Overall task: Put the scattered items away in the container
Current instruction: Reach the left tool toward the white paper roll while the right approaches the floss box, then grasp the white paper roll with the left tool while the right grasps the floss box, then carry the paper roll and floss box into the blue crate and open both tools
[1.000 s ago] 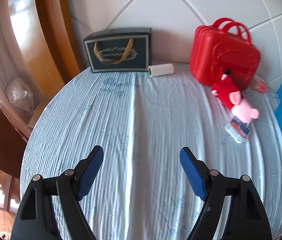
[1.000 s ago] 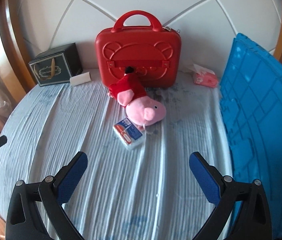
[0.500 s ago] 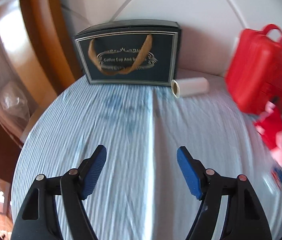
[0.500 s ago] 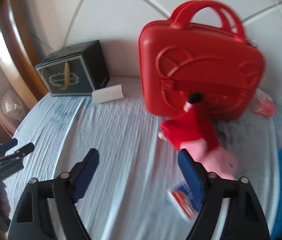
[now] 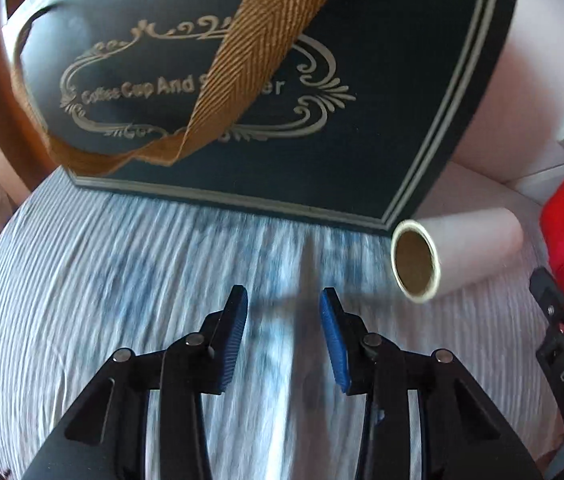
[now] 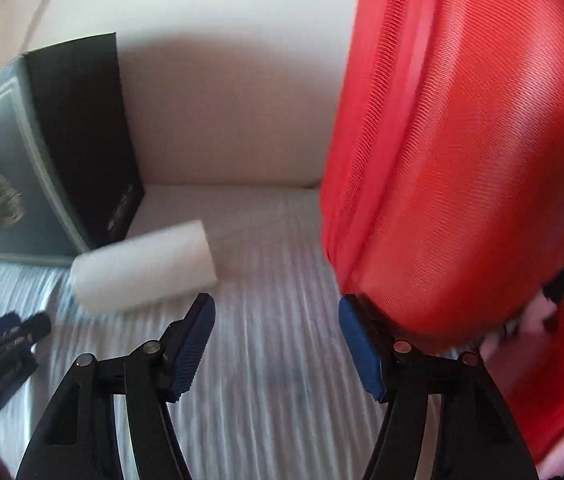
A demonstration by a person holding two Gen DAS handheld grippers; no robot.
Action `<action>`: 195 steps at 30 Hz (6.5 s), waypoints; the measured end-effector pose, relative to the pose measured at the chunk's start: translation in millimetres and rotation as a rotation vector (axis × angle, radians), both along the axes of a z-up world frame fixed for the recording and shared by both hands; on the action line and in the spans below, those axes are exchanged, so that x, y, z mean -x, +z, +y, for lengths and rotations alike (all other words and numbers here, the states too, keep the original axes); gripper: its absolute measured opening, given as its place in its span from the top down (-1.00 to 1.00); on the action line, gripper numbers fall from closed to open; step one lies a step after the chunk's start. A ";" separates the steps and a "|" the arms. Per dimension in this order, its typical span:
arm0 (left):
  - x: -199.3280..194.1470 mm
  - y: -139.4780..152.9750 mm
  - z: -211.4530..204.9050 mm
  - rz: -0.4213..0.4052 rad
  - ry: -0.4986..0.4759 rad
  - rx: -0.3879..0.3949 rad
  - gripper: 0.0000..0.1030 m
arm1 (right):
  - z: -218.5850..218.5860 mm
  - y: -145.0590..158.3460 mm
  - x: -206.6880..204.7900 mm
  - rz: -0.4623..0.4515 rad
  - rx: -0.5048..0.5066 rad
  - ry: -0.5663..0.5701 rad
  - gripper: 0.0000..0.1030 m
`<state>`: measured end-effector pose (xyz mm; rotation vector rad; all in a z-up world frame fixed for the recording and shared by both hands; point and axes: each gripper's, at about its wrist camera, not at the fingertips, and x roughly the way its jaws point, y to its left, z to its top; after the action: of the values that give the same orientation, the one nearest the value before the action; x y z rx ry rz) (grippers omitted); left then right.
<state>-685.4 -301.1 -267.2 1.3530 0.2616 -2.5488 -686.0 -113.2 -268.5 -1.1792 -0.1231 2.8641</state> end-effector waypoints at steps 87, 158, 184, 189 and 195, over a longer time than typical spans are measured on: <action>-226.5 14.4 170.3 -0.152 -0.209 0.069 -0.05 | 185.7 -24.2 -195.6 -0.225 0.234 0.206 -0.64; -516.5 313.9 678.6 0.397 -0.811 -0.047 0.13 | 619.4 279.1 -600.1 0.311 0.035 -0.162 -0.15; -519.5 309.3 705.8 0.304 -0.736 0.057 -0.37 | 665.4 250.0 -598.0 0.218 0.132 -0.094 -0.99; -531.2 316.4 695.7 0.335 -0.737 0.061 -0.40 | 664.0 258.8 -615.1 0.241 0.116 -0.107 -0.99; -546.4 332.1 669.4 0.403 -0.740 0.041 -0.47 | 657.7 276.7 -634.6 0.298 0.119 -0.122 -0.99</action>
<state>-139.0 368.3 64.9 1.0283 -0.2863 -3.4031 -51.5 544.6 8.2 -0.7313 0.1261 2.9286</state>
